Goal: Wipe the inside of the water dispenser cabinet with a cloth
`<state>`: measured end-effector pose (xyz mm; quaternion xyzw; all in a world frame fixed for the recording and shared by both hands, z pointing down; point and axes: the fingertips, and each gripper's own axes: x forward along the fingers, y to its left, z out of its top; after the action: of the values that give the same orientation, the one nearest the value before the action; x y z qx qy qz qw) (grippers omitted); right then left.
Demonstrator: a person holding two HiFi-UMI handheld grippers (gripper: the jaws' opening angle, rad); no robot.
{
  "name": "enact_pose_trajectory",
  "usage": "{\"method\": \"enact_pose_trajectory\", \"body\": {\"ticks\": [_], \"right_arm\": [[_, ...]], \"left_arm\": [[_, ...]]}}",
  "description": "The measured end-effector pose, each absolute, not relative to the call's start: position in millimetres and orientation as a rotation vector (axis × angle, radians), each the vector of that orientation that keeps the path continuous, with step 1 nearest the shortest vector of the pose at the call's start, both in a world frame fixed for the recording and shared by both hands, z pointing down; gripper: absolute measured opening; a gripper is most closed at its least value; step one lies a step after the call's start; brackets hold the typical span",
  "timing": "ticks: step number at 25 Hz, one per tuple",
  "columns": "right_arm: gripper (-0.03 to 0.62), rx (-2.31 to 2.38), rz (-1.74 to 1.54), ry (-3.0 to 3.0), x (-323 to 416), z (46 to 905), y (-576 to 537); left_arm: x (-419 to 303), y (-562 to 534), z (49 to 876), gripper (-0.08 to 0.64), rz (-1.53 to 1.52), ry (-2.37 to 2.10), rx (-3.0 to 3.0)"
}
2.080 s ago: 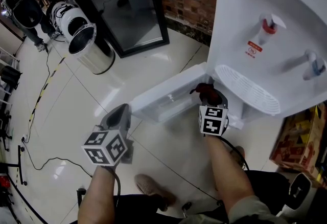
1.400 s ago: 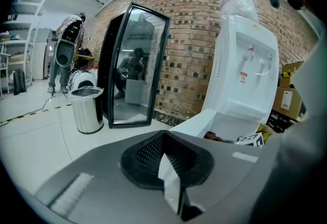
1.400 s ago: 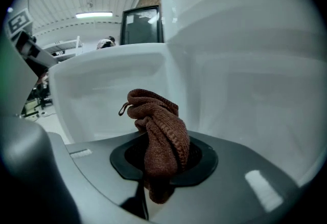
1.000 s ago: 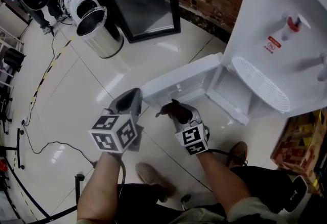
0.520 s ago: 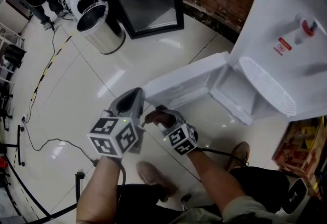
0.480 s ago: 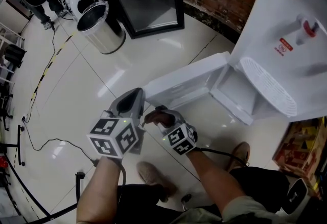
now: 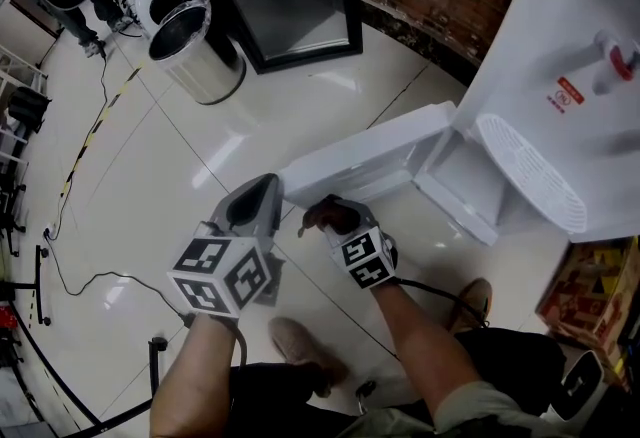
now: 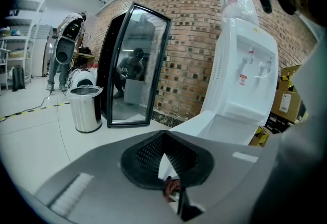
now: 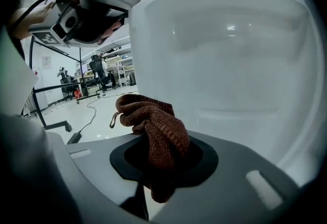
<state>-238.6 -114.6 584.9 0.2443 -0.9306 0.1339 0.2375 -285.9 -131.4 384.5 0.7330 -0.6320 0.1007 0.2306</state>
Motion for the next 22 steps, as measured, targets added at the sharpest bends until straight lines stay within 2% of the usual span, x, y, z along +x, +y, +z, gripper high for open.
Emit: {"method": "enact_pose_trajectory", "body": {"ticks": [16,22], "right_arm": [[0.107,0.89,0.467,-2.45,-211.4,599.1,-171.8],[0.107,1.04,0.527,-2.368,-178.8,606.3,-190.6]], "left_arm": [[-288.3,-132.9,384.1,-0.002,0.266,-1.764,1.997],[-288.9,-134.7,384.4,-0.002,0.269,-1.773,1.991]]}}
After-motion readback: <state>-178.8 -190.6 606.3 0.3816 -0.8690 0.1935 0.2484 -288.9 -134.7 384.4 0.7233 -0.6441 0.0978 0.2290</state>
